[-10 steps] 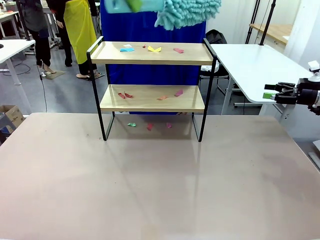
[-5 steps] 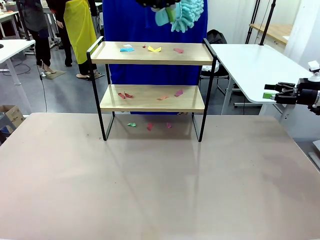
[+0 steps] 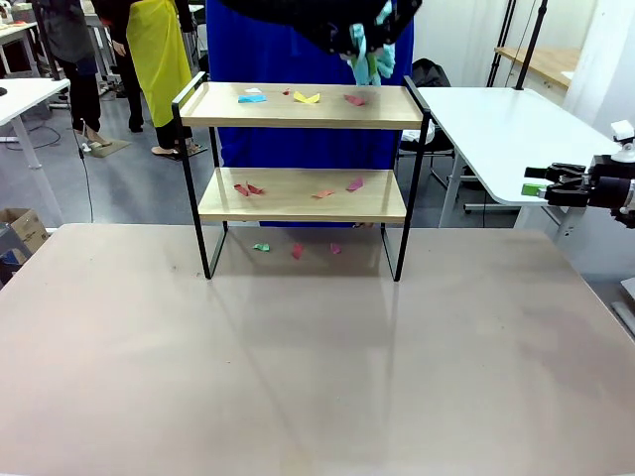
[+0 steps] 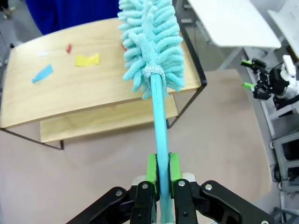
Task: Clean the shelf.
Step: Clean the specific section of the Shelf indicated by the human with the Duster.
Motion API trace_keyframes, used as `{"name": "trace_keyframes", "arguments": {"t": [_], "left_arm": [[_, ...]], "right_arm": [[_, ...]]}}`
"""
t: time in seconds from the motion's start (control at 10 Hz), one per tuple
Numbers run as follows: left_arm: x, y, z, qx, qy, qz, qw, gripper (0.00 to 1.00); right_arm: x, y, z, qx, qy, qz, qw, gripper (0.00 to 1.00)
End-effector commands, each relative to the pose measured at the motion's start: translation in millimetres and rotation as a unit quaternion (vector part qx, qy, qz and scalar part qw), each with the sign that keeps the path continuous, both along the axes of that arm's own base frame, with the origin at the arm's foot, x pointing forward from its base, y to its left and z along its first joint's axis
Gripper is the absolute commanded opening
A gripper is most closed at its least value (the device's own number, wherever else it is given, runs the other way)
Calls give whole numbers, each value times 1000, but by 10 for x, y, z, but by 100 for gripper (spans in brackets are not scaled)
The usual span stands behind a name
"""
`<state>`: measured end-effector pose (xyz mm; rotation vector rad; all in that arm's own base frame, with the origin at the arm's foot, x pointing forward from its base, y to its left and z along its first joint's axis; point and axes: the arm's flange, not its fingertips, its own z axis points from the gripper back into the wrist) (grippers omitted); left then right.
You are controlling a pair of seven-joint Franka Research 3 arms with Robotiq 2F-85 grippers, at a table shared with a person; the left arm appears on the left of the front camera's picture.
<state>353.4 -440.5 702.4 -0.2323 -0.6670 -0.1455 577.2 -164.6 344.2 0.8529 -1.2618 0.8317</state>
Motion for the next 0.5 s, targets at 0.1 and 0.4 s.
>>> {"name": "trace_keyframes", "arguments": {"t": [0.1,0.4], "left_arm": [[75,-208,-24,-14,29,8,999,13],[105,-317,-298,-18,83,29,996,13]], "right_arm": [[-11,27,19,-2,-7,2,1000,100],[-11,27,19,-2,-7,2,1000,100]]}}
